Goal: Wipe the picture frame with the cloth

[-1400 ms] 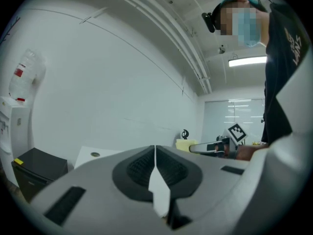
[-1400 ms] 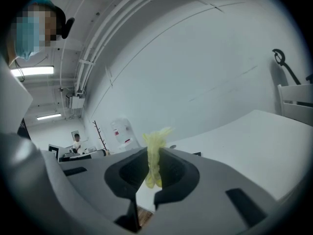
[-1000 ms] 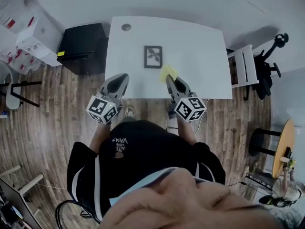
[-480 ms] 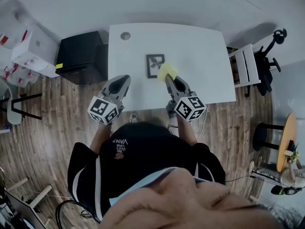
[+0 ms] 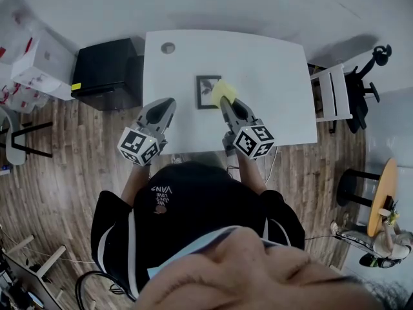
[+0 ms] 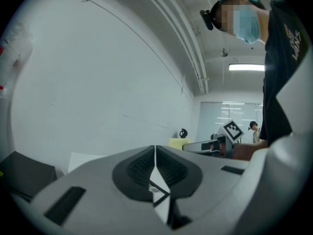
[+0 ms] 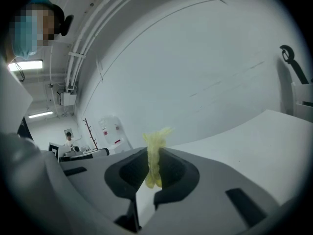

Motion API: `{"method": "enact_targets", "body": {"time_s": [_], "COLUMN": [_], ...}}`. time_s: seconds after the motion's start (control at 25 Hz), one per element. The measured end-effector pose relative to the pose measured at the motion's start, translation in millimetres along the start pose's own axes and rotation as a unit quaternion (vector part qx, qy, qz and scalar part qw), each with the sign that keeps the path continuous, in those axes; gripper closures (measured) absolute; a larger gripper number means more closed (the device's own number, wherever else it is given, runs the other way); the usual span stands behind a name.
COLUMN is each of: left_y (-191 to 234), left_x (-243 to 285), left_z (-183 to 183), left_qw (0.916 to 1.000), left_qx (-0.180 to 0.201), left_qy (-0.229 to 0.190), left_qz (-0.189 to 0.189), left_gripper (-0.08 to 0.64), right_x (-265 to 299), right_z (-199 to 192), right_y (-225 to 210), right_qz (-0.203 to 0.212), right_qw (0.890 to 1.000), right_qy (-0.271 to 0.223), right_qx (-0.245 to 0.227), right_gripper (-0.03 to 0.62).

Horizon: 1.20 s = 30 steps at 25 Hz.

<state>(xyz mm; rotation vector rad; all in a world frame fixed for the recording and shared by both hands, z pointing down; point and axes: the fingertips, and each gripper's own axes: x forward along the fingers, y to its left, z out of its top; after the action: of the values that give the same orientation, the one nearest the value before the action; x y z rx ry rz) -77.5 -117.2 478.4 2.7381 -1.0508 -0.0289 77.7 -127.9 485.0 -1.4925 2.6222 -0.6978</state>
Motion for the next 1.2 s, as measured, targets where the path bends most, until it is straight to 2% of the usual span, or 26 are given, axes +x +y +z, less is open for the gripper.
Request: {"method": "enact_targets", "body": {"time_s": [0.56, 0.92, 1.2], "left_y": [18.4, 32.9, 32.2], "left_x": [47.6, 56.4, 60.8], "left_z": [7.1, 2.4, -0.4], "left_qw": [0.9988, 0.9976, 0.9976], "left_qx": [-0.006, 0.001, 0.000], "left_qy": [-0.006, 0.006, 0.007], "left_qz": [0.048, 0.069, 0.069], "left_gripper": [0.543, 0.543, 0.543], "right_x": [44.6, 75.8, 96.3], "right_z": [18.9, 10.8, -5.1], "right_y": [-45.2, -54.2, -62.7], "right_qz": [0.033, 0.049, 0.055], "right_qw": [0.998, 0.997, 0.994], "right_qy": [0.043, 0.065, 0.094], "right_qx": [-0.016, -0.012, -0.019], "right_gripper": [0.552, 0.552, 0.552]}}
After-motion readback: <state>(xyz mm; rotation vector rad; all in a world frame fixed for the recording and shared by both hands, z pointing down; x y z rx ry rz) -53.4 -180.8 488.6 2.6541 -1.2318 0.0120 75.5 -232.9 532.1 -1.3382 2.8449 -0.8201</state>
